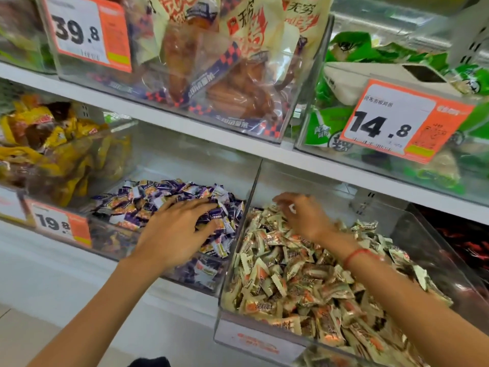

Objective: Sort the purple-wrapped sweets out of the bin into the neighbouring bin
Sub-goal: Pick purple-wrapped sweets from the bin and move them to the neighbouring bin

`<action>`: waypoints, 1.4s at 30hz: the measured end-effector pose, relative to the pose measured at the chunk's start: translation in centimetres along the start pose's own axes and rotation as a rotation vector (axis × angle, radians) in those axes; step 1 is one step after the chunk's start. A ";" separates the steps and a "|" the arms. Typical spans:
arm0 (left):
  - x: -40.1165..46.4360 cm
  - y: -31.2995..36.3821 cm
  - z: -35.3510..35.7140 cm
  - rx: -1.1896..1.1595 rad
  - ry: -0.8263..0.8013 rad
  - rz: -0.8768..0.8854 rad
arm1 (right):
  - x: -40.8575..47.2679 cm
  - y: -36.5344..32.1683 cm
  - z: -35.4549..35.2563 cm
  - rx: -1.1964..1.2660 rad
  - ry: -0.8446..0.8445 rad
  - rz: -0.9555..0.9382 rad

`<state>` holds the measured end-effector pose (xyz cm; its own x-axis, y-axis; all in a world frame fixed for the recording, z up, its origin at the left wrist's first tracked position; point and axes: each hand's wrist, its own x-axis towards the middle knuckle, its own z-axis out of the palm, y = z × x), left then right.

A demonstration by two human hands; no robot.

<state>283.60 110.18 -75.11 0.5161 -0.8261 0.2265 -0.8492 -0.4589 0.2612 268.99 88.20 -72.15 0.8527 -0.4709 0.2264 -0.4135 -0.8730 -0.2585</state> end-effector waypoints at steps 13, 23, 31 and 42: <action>-0.5 0.5 -0.9 -0.024 0.054 -0.032 | 2.2 -1.8 2.5 -0.503 -0.295 -0.127; -1.0 1.2 -1.0 -0.173 0.250 -0.061 | -5.4 -0.6 -3.4 0.302 -0.228 0.064; -3.0 9.5 -5.2 -0.651 0.328 0.118 | -9.6 -4.5 -6.6 1.070 0.010 0.309; -5.0 7.9 -3.9 -1.043 0.553 -0.137 | -4.9 -5.2 -1.8 0.219 -0.119 -0.018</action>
<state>274.71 111.95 -70.49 0.7913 -0.4200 0.4444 -0.4140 0.1670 0.8948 266.37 94.87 -70.22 0.8962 -0.4259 0.1242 -0.3298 -0.8267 -0.4558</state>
